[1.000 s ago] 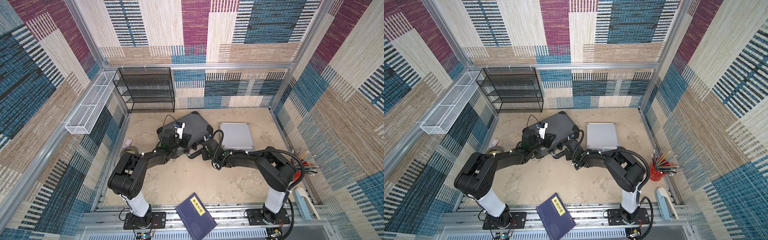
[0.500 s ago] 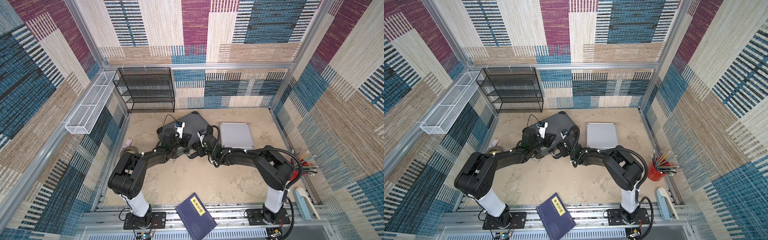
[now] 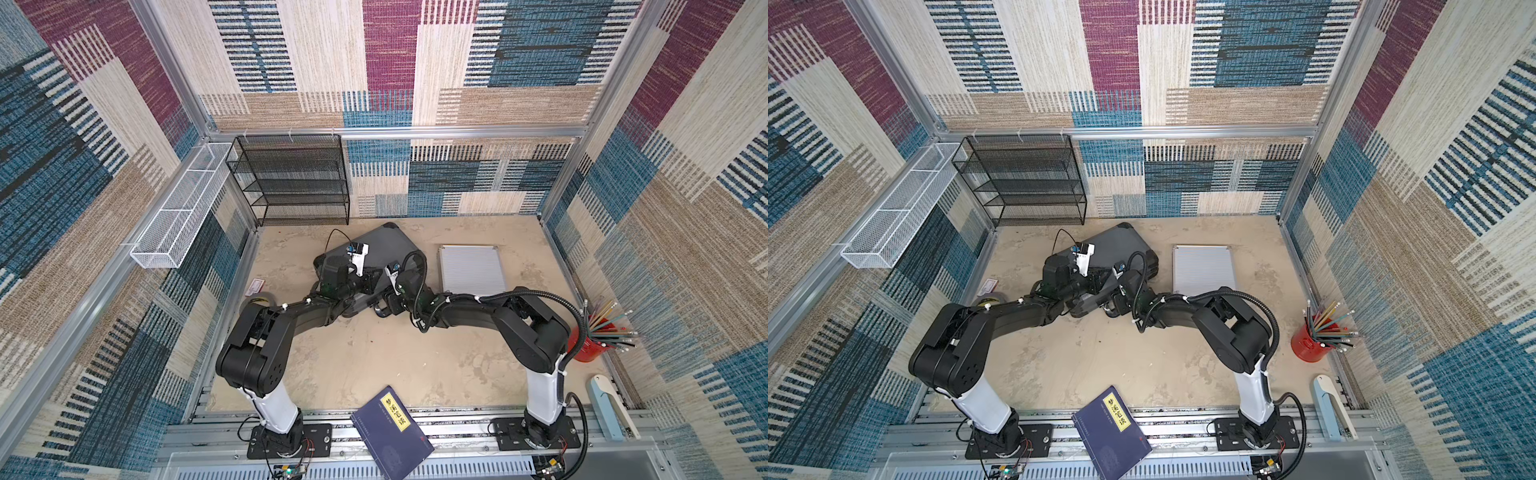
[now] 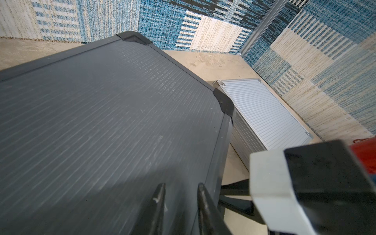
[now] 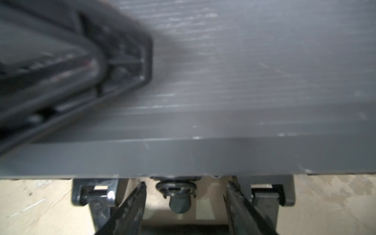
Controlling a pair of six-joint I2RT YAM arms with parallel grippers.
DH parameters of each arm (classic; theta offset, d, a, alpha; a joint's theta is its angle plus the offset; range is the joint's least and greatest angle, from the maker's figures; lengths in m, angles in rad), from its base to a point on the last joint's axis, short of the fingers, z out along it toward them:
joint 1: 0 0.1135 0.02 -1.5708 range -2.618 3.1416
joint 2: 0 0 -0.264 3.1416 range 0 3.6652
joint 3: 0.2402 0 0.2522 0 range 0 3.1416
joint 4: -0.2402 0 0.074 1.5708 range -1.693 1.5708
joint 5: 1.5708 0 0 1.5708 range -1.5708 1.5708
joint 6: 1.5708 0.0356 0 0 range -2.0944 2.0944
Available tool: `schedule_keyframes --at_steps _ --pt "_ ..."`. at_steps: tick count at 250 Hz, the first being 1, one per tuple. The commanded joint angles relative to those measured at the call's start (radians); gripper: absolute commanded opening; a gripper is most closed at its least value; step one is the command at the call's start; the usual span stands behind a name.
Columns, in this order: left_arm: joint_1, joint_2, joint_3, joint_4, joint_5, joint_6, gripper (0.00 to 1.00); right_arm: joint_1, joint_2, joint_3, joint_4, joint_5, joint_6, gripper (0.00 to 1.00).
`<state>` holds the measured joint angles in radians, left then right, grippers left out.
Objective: Open the poker set cases
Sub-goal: Open the case lid on the poker set case.
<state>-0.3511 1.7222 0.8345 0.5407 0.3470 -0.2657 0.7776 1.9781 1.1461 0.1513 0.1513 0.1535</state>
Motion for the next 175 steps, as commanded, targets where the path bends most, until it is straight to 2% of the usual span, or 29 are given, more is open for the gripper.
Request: schedule_keyframes --at_steps 1,70,175 --pt "0.004 0.019 -0.011 -0.182 0.012 -0.043 0.29 0.002 0.021 0.031 -0.027 0.065 0.032 0.6" --pt "0.011 0.018 -0.015 -0.177 0.016 -0.047 0.29 0.001 0.051 0.071 -0.088 0.134 0.144 0.48" --pt "0.014 0.02 -0.021 -0.163 0.024 -0.052 0.29 0.001 0.016 0.04 -0.118 0.176 0.308 0.43"
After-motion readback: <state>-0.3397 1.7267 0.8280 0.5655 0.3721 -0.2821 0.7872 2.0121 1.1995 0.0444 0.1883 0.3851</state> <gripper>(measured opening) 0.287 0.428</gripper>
